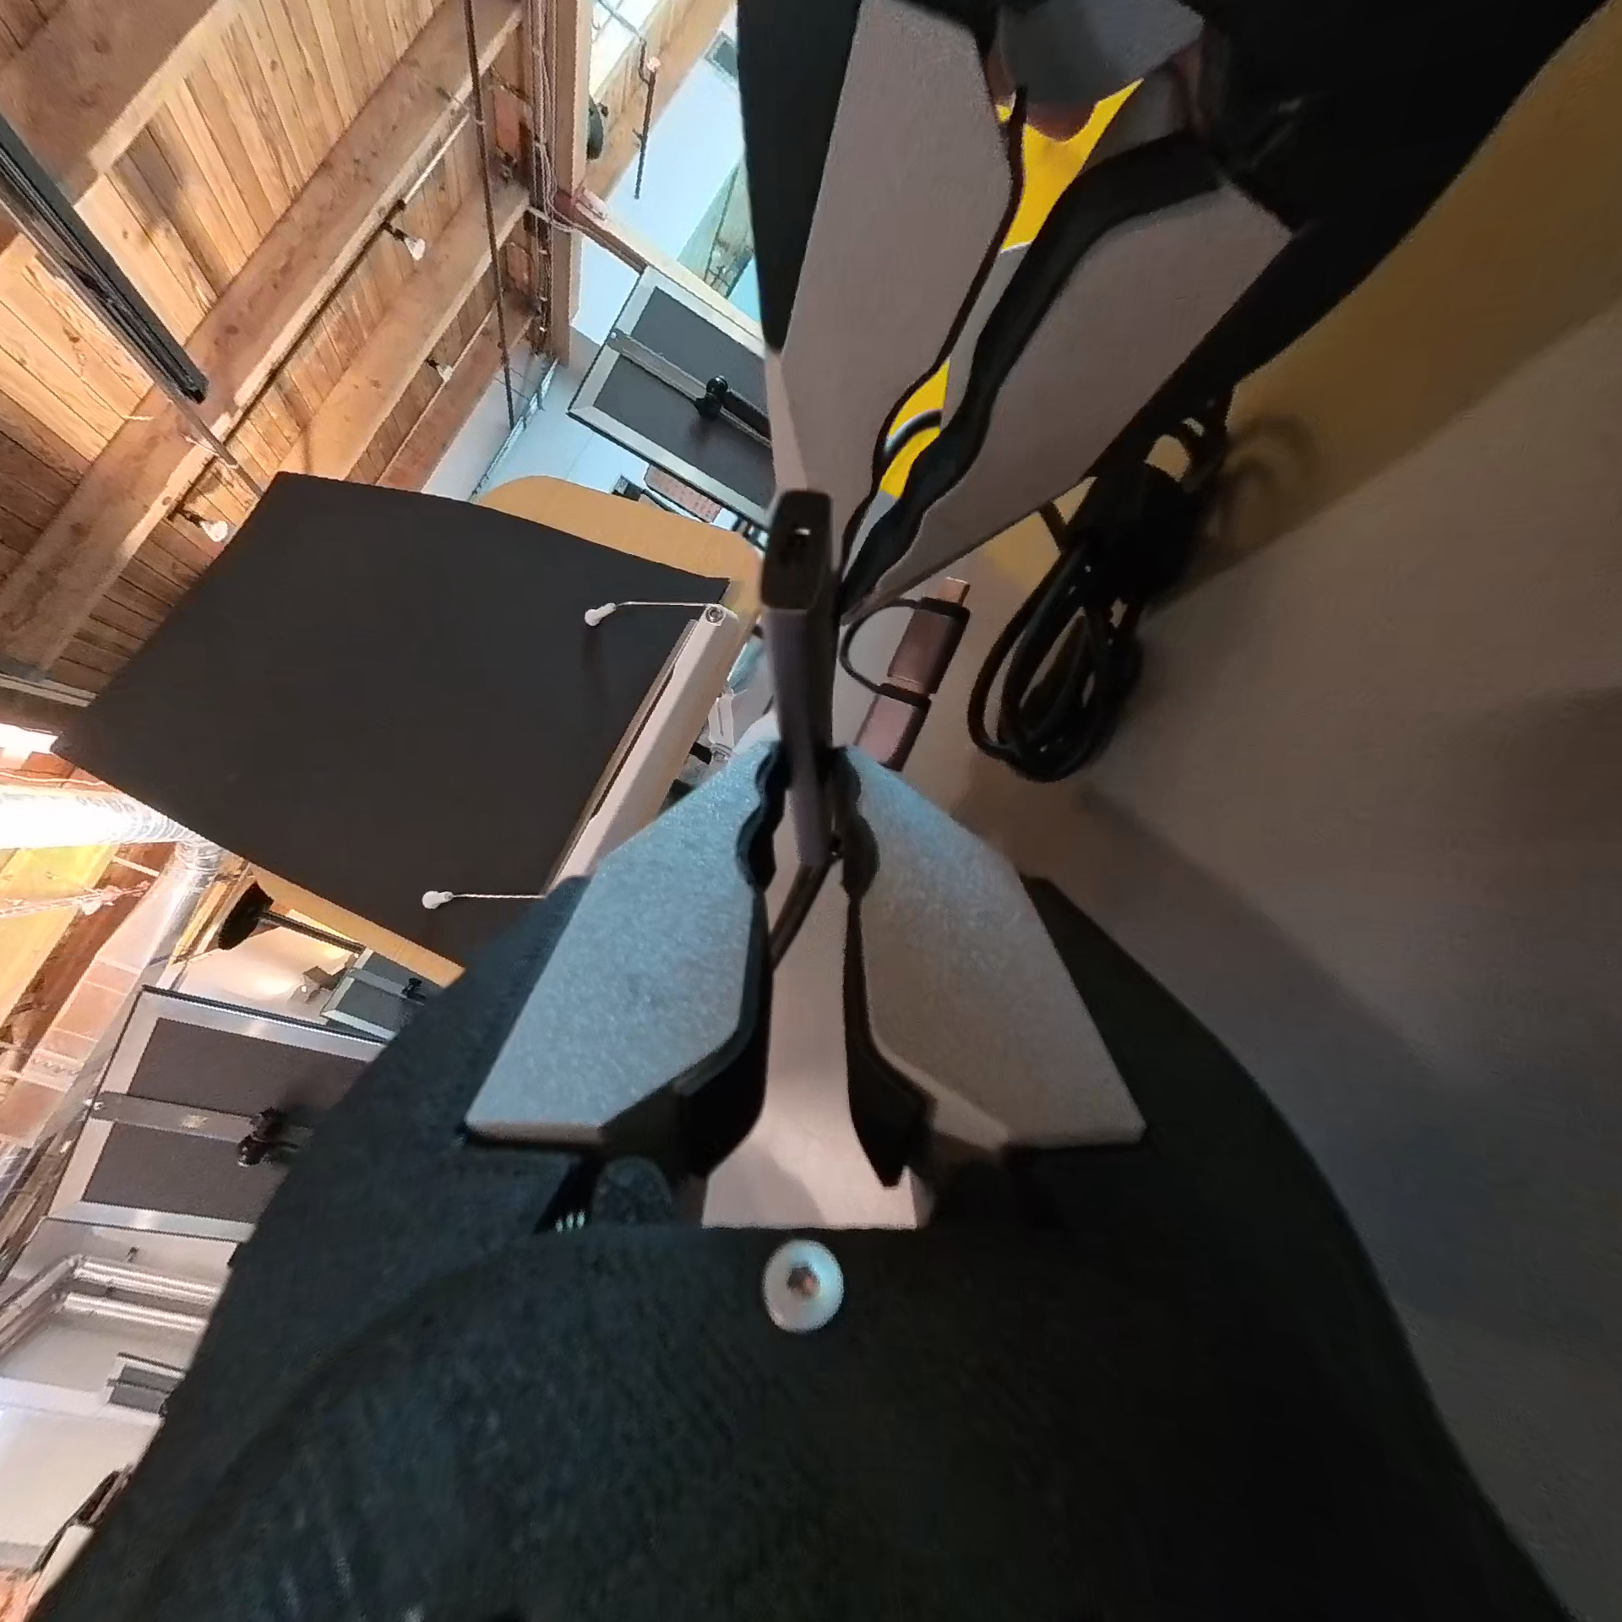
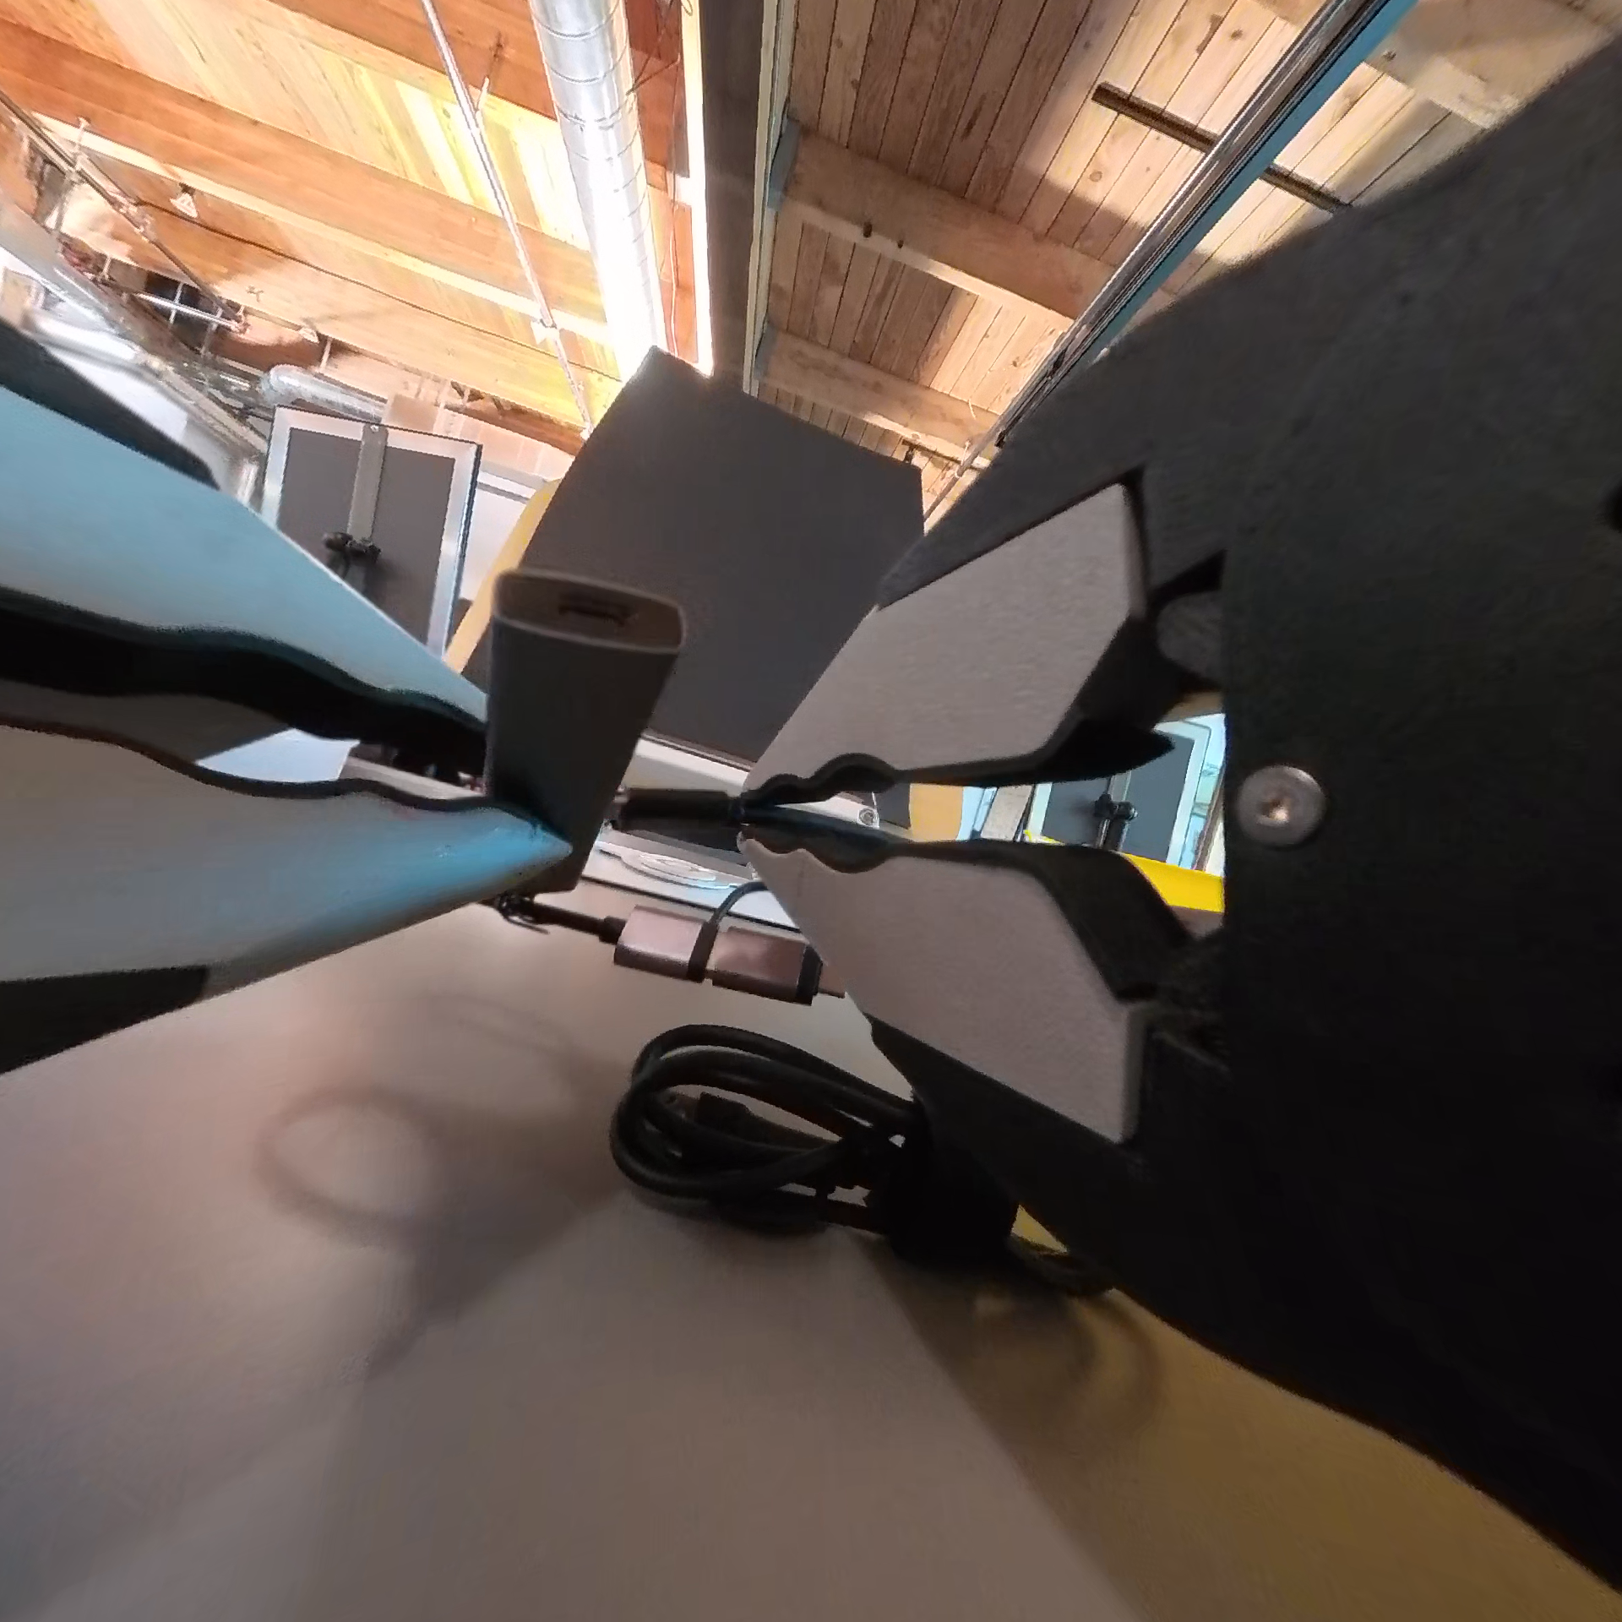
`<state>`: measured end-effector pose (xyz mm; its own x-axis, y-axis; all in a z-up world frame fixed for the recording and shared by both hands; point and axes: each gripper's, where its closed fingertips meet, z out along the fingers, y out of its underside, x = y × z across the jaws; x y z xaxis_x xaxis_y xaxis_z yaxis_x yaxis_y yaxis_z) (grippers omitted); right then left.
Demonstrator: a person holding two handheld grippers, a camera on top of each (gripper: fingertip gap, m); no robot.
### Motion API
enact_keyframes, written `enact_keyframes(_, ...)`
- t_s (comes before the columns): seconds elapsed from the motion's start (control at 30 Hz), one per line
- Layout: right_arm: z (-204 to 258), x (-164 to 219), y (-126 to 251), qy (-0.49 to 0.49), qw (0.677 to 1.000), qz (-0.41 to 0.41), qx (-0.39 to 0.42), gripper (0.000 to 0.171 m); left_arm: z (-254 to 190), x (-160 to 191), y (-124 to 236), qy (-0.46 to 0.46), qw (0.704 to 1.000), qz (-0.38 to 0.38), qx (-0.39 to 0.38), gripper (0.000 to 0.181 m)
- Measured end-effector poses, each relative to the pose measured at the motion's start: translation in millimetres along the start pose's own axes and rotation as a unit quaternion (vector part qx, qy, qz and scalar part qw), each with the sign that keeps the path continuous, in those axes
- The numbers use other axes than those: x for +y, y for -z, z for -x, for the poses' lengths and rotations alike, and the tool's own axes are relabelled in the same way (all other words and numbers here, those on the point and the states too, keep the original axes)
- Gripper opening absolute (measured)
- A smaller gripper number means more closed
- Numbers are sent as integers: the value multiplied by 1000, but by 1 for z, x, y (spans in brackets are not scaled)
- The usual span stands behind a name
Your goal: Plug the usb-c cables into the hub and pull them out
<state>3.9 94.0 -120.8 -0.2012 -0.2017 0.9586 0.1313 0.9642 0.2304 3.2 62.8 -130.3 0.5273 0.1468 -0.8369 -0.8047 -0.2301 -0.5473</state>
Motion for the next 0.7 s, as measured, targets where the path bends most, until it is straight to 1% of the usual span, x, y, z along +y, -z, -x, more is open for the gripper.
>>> enact_keyframes(0.13,2,-1,1,7,1000,1,-3,1,-3,2,0,-9,1000,8,15,7)
enact_keyframes(0.3,2,-4,1,-1,1000,1,-8,0,-5,5,0,3,999,28,39,7)
enact_keyframes(0.47,2,-4,0,-9,1000,22,-9,0,-4,5,1,-7,999,39,37,7)
enact_keyframes(0.7,1,-5,1,-29,999,32,-17,0,-3,6,1,13,998,46,42,7)
